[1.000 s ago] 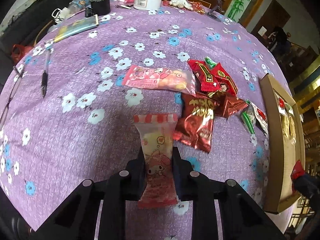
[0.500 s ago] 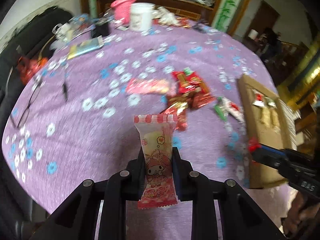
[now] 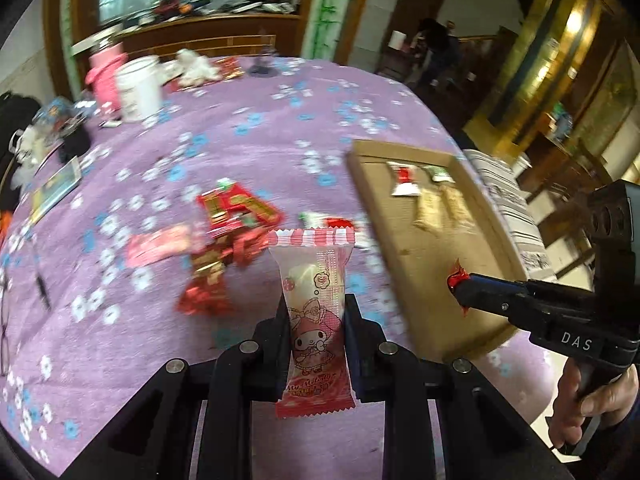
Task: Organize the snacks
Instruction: 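Carry the pink cake and red candy over the tray and open both tools, then grasp a brown chocolate packet with the right tool while the left tool grasps another pink cake, then carry the pink cake and brown chocolate packet into the tray and open both tools, then grasp the clear green-striped packet with the left tool while the right tool grasps the red-and-white packet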
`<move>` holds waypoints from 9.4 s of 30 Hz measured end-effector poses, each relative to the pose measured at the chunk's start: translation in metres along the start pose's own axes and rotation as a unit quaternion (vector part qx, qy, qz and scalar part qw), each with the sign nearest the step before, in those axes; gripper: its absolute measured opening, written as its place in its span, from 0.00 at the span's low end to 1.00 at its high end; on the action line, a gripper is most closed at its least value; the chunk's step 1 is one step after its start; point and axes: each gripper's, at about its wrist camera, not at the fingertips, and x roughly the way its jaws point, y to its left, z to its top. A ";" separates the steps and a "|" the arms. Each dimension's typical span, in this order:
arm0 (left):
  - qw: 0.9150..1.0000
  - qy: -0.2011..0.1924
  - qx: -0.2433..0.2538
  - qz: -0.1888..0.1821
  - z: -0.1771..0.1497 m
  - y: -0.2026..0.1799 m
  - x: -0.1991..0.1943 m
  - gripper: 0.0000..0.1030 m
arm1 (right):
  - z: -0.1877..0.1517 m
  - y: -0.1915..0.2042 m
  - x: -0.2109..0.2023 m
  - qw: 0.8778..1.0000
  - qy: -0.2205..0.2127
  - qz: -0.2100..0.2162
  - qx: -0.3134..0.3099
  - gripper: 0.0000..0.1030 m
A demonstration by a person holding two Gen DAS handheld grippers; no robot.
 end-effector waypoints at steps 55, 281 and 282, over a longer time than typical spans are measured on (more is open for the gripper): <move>0.989 0.125 0.080 -0.028 0.035 -0.141 0.155 0.23 | 0.029 -0.141 0.028 0.992 0.033 -0.055 0.110 0.13; 0.995 0.050 0.084 0.007 -0.043 0.080 0.010 0.42 | 0.050 0.045 0.088 0.992 0.034 -0.070 0.098 0.34; 0.995 0.048 0.081 0.010 -0.044 0.085 0.007 0.42 | 0.057 0.044 0.093 0.992 0.034 -0.072 0.098 0.34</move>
